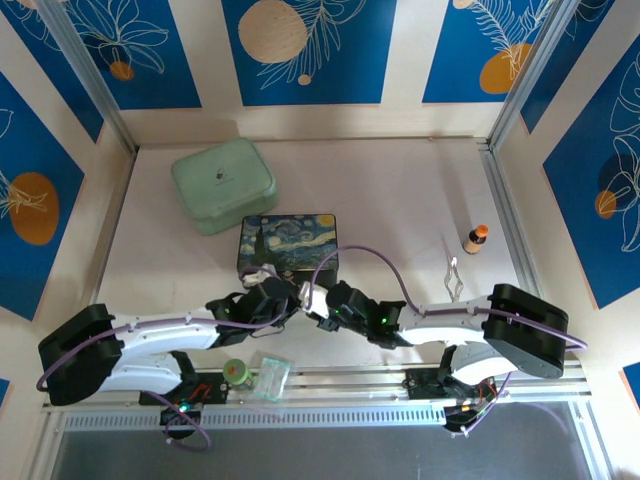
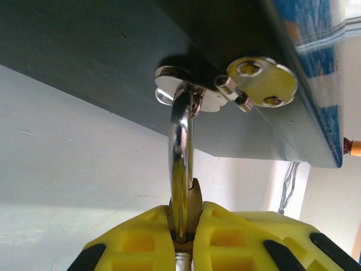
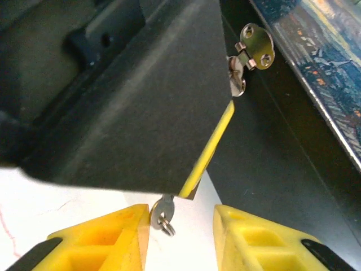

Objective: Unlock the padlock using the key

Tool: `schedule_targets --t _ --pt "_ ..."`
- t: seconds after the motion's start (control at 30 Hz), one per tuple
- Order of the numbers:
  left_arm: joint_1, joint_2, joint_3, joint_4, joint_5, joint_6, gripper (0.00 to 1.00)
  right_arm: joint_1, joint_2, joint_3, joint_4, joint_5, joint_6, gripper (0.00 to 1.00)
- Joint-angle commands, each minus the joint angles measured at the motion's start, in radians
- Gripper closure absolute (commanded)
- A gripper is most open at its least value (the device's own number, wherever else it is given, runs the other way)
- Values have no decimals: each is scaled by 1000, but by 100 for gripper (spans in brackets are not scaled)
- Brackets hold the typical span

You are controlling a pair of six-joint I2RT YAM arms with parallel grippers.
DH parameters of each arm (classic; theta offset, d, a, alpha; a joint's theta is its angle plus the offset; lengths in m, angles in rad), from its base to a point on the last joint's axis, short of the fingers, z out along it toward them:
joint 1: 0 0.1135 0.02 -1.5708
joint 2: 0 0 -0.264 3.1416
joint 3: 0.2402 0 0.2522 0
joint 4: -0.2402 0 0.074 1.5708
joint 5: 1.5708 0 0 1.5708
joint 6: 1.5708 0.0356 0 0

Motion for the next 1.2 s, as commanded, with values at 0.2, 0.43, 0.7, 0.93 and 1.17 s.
schedule_targets --t 0.2,0.43,0.7,0.93,1.17 --pt "4 2 -9 111 16 -18 100 9 27 15 28 37 -22 61" --pt "4 -3 -12 124 14 -21 100 14 65 26 36 129 -11 52" --pt "4 -20 -27 125 5 -31 100 26 71 6 47 137 -14 50" --pt "4 -42 -28 96 -16 -23 100 48 -3 -33 16 143 17 39" --pt "18 -63 -58 110 -9 -39 100 36 -106 -69 -16 89 37 48"
